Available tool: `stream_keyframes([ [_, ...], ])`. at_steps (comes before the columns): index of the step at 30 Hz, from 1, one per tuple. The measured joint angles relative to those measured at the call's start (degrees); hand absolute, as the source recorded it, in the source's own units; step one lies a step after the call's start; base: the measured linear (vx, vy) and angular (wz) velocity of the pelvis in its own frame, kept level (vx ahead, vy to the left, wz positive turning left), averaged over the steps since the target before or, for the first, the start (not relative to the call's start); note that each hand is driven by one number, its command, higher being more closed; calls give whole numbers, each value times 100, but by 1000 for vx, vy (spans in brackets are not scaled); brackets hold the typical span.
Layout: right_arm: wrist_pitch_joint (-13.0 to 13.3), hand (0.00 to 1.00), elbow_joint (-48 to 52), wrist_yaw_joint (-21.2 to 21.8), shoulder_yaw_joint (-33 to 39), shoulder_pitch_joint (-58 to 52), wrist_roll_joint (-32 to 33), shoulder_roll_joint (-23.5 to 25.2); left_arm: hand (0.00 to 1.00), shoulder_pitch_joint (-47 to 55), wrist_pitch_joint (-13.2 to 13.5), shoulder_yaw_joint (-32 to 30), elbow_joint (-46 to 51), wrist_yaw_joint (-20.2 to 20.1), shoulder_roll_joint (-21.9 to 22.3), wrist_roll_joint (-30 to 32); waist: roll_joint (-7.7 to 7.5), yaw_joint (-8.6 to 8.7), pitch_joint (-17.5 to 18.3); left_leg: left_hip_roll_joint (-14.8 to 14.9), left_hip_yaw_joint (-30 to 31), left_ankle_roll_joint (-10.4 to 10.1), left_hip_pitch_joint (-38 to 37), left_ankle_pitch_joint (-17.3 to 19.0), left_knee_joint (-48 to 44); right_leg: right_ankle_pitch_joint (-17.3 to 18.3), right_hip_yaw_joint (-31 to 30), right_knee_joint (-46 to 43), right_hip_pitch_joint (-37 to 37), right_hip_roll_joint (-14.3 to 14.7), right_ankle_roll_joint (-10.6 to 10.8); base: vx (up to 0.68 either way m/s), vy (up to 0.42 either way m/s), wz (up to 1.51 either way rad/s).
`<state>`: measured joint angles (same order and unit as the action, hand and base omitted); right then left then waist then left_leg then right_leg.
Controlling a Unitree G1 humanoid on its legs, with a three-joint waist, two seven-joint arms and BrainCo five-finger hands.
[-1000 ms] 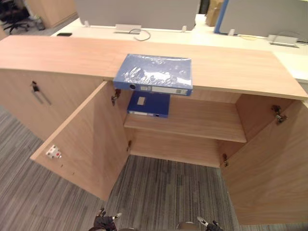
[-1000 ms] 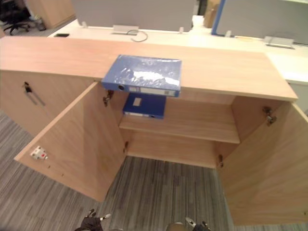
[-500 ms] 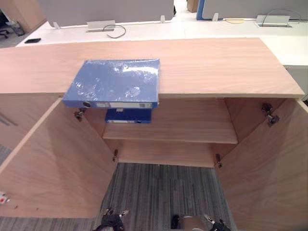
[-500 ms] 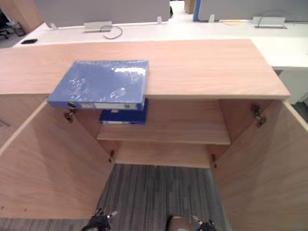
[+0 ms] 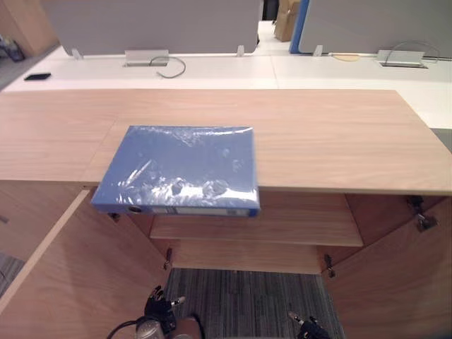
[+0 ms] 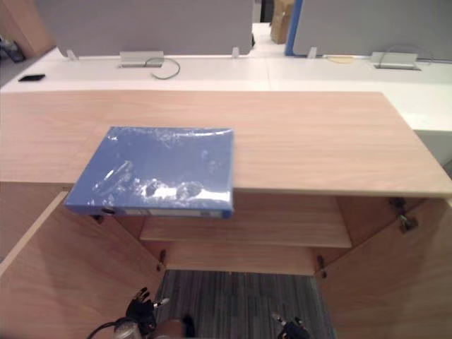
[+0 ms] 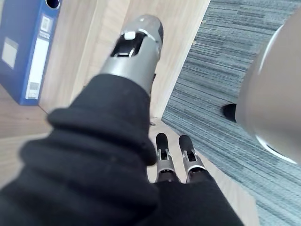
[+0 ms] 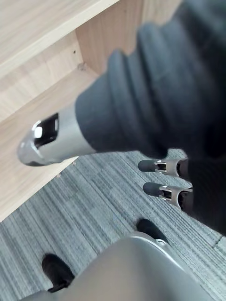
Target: Walk over to the cabinet, pick up the folder, carry it to the office cabinet, place the folder inside the office cabinet, then close the office cabinet door
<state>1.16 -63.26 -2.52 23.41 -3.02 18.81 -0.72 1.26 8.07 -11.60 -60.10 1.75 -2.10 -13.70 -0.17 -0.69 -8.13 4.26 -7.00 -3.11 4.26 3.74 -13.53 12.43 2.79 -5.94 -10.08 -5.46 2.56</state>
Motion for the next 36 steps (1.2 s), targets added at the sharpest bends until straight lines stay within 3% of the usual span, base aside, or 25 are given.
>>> stream_keyframes([
  [2,1,0,-36,57,-24,-14,-3,-26,0,36,-55,318,-139,-204,-172,-349,-33,19,59,-214,14,18,-362,-132,489,-319,33,137,40,-30,46,96,42,17],
  [8,-13,0,-133,281,-323,-3,-455,-93,0,146,-65,1130,137,-623,-360,-443,-53,34,163,-162,116,-79,-556,-360,1145,-381,25,107,142,105,56,102,-8,8],
  [11,-15,0,-144,305,-529,-16,-590,-194,0,373,-71,1389,918,-801,-359,-1062,-51,48,165,-135,185,-79,-580,-361,1187,-409,90,101,109,137,41,45,-5,12],
  [15,-15,0,-128,298,-725,-115,-667,-249,0,717,-27,1642,2235,-868,-322,-2406,-44,45,169,-189,454,-56,-622,-425,1314,-409,321,47,33,132,41,30,-7,31],
  [21,-17,0,-37,236,-932,-112,-785,-324,0,1540,-6,1583,3633,-879,-296,-3259,-45,-63,171,-275,760,17,-609,-520,1436,-442,498,-64,10,104,25,18,19,29],
  [25,-17,0,51,204,-948,-122,-874,-364,0,1810,33,1153,4155,-721,-239,-3152,-47,-166,175,-376,1053,73,-485,-644,1480,-446,785,-60,-2,34,27,-27,11,45],
  [30,-24,0,287,21,-946,-145,-873,-326,0,2056,188,685,4893,-188,-2,-2454,-54,-356,168,-518,1440,140,-438,-867,1583,-451,1086,-63,-118,-63,26,-43,20,46],
  [36,-21,0,791,-167,-937,-274,-874,-181,0,2269,293,464,6534,556,557,-1453,-68,-585,143,-650,1915,112,-200,-1120,1659,-422,1577,-76,-112,-105,65,-88,2,39],
])
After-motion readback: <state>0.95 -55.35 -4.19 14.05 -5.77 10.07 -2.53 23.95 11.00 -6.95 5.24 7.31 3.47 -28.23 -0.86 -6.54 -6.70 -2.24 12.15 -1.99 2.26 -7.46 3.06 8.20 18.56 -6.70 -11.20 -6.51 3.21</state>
